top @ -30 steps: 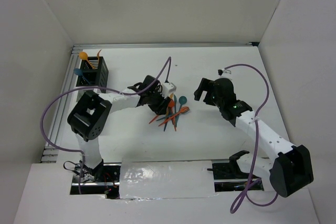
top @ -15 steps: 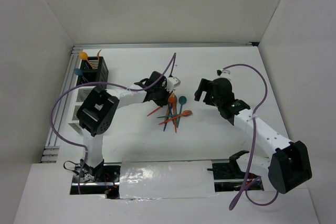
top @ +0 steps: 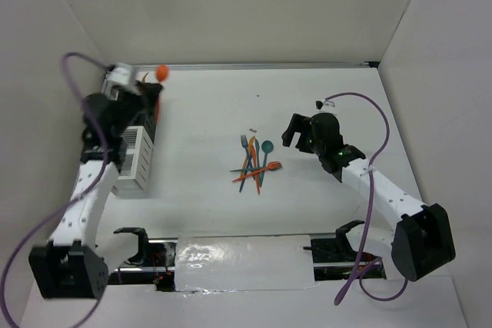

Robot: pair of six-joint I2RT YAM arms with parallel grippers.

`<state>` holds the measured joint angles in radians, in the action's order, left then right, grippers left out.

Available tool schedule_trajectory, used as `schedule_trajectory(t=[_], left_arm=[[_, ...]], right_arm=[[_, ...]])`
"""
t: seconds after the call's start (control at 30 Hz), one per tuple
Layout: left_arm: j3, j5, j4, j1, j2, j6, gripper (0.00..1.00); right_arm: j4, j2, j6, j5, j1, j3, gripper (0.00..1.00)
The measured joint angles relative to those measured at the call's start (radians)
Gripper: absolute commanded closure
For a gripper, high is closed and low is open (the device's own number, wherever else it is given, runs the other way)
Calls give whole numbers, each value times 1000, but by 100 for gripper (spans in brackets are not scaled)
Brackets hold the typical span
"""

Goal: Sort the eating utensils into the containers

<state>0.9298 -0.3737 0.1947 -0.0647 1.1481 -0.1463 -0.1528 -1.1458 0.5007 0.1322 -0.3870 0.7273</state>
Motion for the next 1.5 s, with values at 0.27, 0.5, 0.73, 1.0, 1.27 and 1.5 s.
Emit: schedule_trajectory(t=[0.27,0.5,0.73,1.0,1.27,1.5], left_arm=[[-209,-156,306,508,-224,-176,100],[-357,-96,415,541,-161,-229,100],[-478,-31,628,568,-123,-272,100],[-568,38,779,568,-91,-279,85],[-534,104,659,568,-150,-272,35],[-433,77,497,568,-295,-246,26]], right_arm=[[56,-22,-6,-43,10,-2,0],[93,-119,-35,-83,15,3,0],[123,-137,-49,-95,17,6,0],[152,-140,-56,-95,17,6,0],[154,-140,-67,-99,17,6,0],[153,-121,-71,-113,19,6,0]])
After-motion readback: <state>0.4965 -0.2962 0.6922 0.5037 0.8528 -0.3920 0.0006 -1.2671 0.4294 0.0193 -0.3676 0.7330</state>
